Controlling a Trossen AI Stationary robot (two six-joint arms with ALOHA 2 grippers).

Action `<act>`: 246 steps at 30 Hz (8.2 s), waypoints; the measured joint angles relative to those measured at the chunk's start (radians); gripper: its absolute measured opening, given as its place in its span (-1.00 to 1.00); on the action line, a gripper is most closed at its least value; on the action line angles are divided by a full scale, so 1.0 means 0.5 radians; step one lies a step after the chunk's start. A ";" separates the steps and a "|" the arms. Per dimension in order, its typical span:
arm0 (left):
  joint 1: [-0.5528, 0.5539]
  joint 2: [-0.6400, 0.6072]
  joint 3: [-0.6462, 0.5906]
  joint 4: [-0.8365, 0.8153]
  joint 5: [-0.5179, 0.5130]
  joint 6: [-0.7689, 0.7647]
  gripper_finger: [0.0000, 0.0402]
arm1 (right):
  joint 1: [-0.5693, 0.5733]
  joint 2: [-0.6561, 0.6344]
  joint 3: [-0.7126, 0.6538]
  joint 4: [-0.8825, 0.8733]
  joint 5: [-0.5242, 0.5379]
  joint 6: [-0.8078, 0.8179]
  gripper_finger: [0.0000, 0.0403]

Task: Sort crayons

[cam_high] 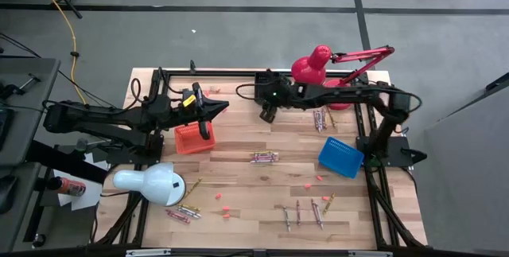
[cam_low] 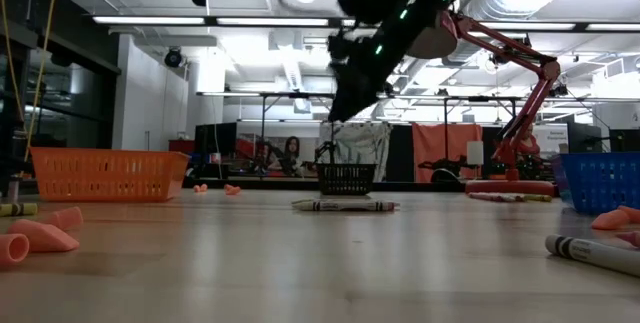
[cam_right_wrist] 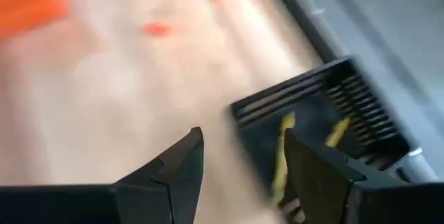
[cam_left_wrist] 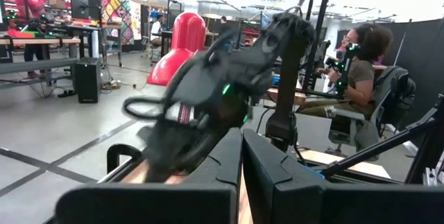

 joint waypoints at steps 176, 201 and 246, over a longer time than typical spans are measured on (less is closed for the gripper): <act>0.001 -0.349 0.001 -0.097 -0.219 0.089 -0.98 | 0.524 0.652 0.580 -0.321 0.215 0.758 0.15; 0.001 -0.362 0.001 -0.101 -0.208 0.086 -0.98 | 0.386 1.037 0.807 -0.574 -0.071 1.307 -0.17; 0.036 -0.362 0.001 -0.093 -0.330 0.105 -0.98 | 0.403 -0.364 -0.552 0.743 0.109 -0.166 -1.00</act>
